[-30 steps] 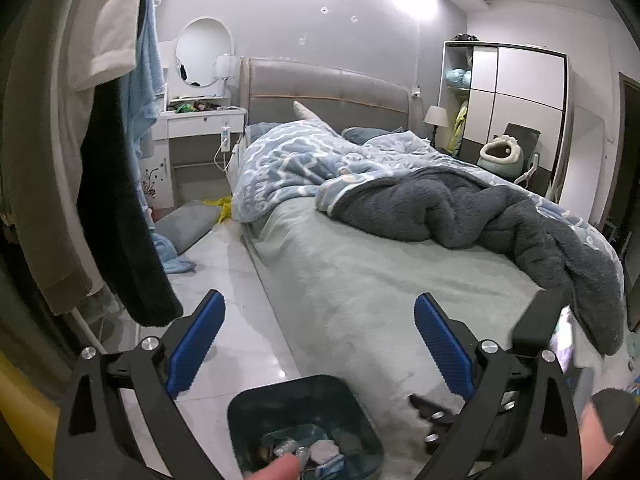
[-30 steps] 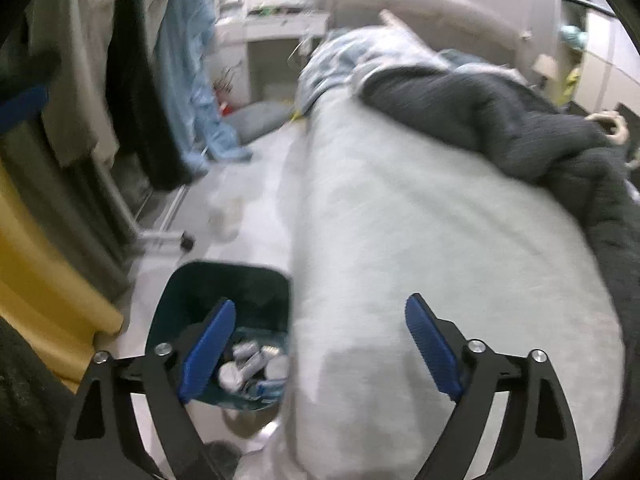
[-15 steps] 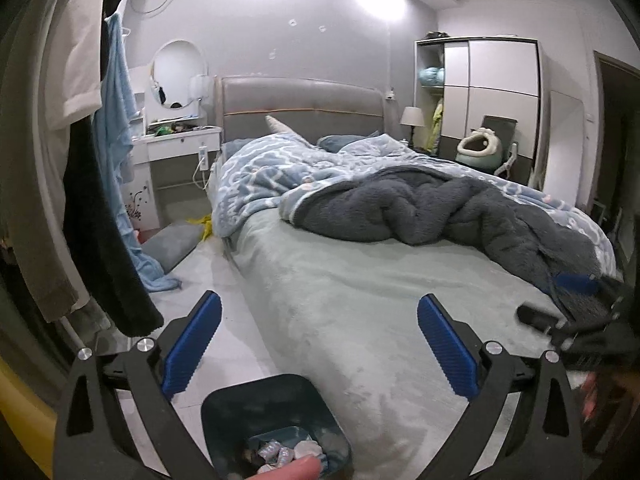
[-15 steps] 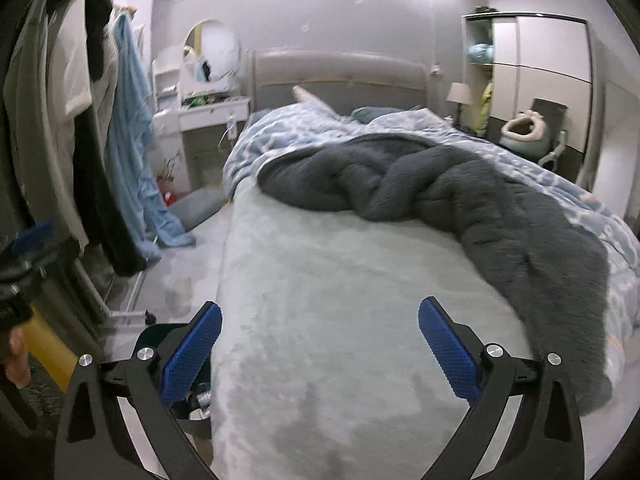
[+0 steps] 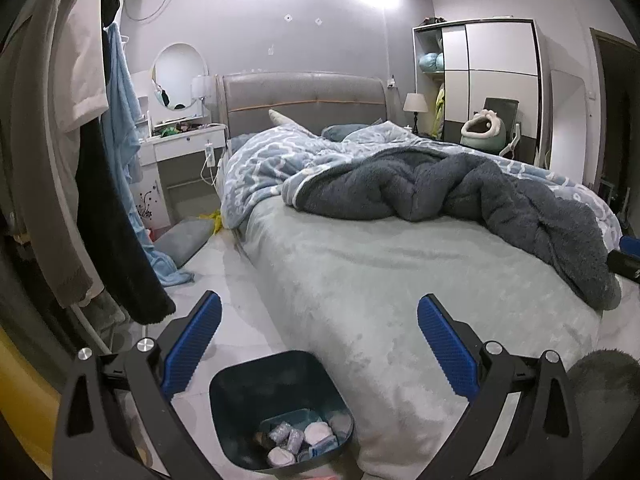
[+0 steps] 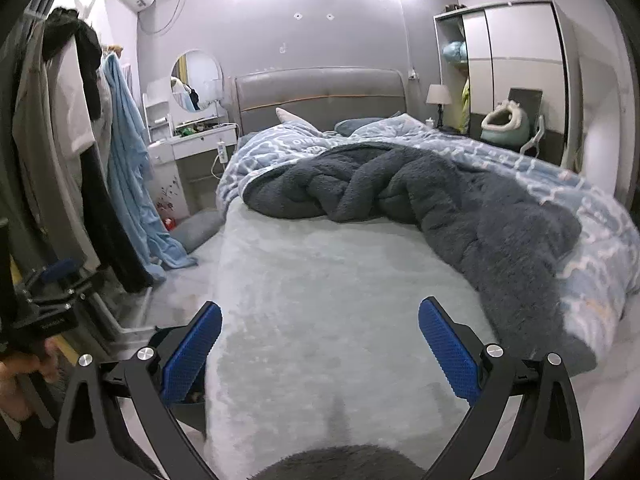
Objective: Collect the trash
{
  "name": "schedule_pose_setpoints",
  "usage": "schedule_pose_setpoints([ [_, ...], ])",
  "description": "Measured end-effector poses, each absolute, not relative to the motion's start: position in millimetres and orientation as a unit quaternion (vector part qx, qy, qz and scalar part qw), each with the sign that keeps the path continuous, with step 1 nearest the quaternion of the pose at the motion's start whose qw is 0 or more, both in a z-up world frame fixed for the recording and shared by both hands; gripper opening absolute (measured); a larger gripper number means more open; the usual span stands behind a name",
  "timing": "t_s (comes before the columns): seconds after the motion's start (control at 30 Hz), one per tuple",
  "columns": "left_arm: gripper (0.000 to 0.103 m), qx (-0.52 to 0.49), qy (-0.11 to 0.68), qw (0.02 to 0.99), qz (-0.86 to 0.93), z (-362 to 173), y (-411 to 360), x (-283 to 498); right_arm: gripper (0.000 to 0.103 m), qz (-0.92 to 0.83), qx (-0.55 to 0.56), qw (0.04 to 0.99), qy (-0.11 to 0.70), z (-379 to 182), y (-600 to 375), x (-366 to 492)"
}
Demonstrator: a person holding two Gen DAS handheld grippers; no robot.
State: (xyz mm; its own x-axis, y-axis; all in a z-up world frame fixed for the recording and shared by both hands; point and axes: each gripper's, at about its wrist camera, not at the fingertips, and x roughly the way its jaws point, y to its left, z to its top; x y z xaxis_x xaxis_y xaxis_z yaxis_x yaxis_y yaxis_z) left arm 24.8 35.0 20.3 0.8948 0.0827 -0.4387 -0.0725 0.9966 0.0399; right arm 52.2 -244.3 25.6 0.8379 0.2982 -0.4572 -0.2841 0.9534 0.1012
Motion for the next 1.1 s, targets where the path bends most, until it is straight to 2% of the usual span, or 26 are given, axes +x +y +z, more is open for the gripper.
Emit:
schedule_pose_setpoints([
  [0.23,0.1,-0.015,0.238,0.97,0.042,17,44,29,0.1,0.168,0.033,0.955,0.241,19,-246,59],
  [0.57,0.1,-0.017,0.236,0.971,0.032,18,43,26,0.1,0.191,-0.008,0.953,0.236,14,-233,59],
  [1.1,0.1,-0.02,0.234,0.972,0.031,19,45,24,0.1,0.184,-0.003,0.954,0.237,14,-237,53],
])
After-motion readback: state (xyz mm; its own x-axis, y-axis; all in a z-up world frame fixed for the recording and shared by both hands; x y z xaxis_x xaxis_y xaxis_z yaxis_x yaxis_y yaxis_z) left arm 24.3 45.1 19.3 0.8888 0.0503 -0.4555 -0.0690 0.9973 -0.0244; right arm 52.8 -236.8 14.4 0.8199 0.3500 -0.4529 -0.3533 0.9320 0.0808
